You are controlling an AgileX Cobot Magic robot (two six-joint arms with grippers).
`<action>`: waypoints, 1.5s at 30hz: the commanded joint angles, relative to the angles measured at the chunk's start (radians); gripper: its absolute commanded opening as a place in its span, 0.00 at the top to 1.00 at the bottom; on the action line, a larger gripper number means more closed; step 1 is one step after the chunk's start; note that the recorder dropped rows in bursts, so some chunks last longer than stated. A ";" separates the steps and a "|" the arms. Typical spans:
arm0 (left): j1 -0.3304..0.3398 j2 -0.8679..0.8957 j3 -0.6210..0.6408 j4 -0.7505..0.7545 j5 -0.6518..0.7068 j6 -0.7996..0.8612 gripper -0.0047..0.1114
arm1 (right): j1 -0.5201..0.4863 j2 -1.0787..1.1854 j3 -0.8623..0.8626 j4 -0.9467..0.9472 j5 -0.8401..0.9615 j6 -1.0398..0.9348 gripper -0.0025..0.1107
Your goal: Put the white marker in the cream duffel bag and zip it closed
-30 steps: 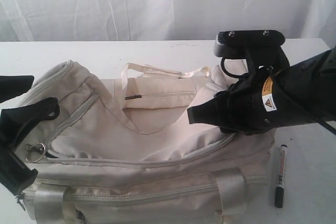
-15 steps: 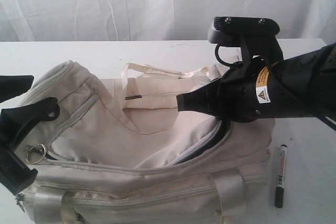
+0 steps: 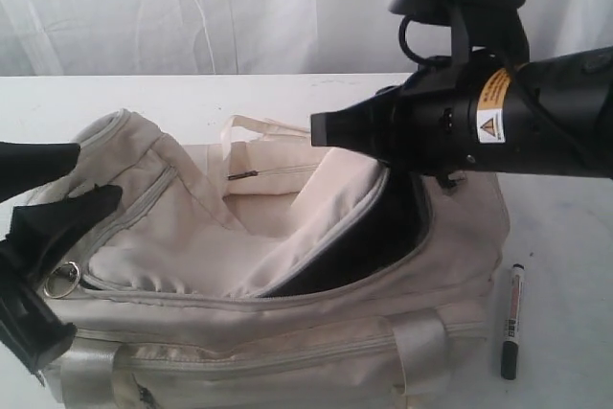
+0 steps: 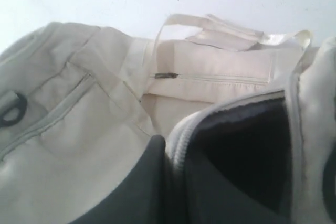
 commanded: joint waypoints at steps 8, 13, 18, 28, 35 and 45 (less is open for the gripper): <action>0.003 0.025 0.061 -0.020 0.292 -0.016 0.54 | -0.007 -0.016 -0.122 -0.002 -0.053 -0.036 0.91; 0.003 0.053 0.061 -0.020 0.319 -0.016 0.54 | -0.007 -0.016 -0.142 -0.004 -0.051 -0.039 0.91; 0.003 0.052 0.061 -0.020 0.340 -0.016 0.54 | -0.007 -0.014 -0.148 -0.004 -0.062 -0.039 0.91; 0.003 0.052 0.061 -0.020 0.318 -0.016 0.54 | -0.007 -0.013 -0.148 -0.002 -0.059 -0.039 0.91; 0.003 0.052 0.061 -0.020 0.244 0.036 0.54 | -0.007 -0.025 -0.148 -0.002 -0.059 -0.039 0.91; 0.003 0.052 0.062 -0.020 0.187 0.059 0.54 | -0.005 -0.030 -0.146 0.006 -0.055 -0.039 0.91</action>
